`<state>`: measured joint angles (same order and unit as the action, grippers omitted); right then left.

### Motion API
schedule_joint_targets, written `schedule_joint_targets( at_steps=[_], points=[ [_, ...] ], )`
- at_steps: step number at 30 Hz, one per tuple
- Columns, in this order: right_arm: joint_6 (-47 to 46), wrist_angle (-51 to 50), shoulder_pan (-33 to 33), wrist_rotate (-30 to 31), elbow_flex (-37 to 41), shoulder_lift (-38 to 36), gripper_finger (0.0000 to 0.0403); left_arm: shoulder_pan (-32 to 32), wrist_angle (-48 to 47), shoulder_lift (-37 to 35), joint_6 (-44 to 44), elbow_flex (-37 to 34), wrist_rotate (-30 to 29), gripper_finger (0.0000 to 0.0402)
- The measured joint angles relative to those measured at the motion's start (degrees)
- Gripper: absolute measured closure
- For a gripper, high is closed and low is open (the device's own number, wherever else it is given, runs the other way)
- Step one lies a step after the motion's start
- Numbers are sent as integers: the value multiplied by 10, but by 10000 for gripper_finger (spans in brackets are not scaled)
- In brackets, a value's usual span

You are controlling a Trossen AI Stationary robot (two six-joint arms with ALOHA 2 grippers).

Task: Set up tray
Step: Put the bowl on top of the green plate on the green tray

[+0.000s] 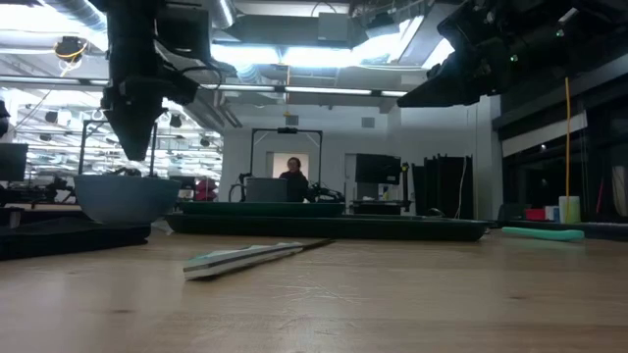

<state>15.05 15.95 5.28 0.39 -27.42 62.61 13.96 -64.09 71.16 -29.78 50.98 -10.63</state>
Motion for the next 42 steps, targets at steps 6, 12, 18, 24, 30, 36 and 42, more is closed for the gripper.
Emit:
schedule_joint_targets(
  at_steps=[6,12,18,24,30,36,42],
  points=[
    [0,-1,0,0,0,0,375,5,0,26,25,0,-19,213],
    [-16,-2,0,0,0,0,375,5,1,68,48,0,-19,210],
    [-23,-6,0,0,0,0,375,5,3,99,69,0,-22,210],
    [-27,-6,0,0,0,0,375,5,23,103,70,0,-21,210],
    [-27,-8,0,0,0,0,375,5,28,103,70,0,-16,210],
    [-27,-9,0,0,0,0,375,5,27,103,70,0,-16,213],
    [-27,-9,0,0,0,0,375,5,27,103,70,0,-16,242]
  ],
)
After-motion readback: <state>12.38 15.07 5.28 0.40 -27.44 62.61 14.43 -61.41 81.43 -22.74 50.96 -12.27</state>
